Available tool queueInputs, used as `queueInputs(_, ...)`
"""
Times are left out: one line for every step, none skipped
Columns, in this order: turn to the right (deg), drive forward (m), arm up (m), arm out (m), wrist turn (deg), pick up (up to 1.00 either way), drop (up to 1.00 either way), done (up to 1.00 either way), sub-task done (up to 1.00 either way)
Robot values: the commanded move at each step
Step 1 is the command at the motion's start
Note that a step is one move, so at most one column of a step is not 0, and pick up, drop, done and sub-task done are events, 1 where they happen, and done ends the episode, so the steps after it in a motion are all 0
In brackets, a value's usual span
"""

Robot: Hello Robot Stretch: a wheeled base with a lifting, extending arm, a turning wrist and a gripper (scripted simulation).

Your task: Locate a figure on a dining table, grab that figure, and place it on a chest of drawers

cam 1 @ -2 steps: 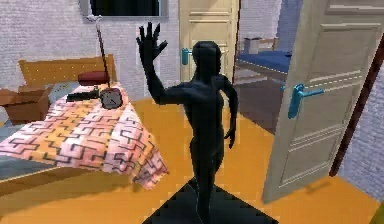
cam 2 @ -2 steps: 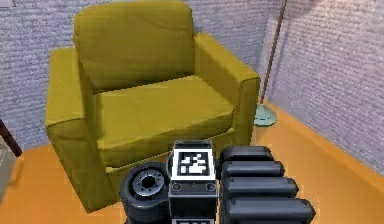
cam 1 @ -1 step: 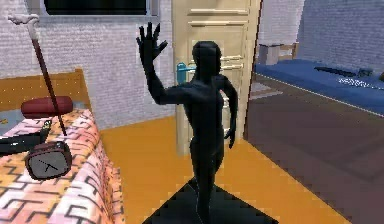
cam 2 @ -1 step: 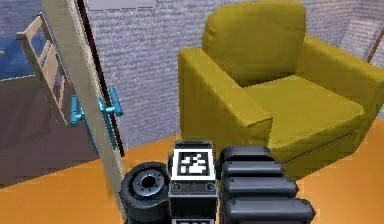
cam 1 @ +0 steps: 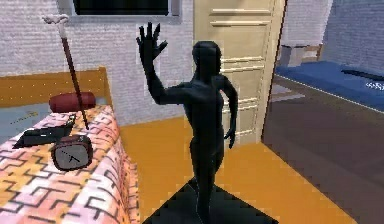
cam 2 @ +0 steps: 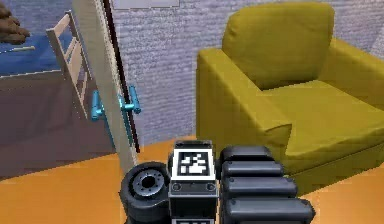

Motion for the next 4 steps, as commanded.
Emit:
queueInputs(0.0, 0.1, 0.0, 0.0, 0.0, 0.0, 0.0, 0.0, 0.0)
queueInputs(39.0, 0.0, 0.0, 0.0, 0.0, 0.0, 0.0, 0.0, 0.0)
queueInputs(0.0, 0.4, 0.0, 0.0, 0.0, 0.0, 0.0, 0.0, 0.0)
queueInputs(24.0, 0.0, 0.0, 0.0, 0.0, 0.0, 0.0, 0.0, 0.0)
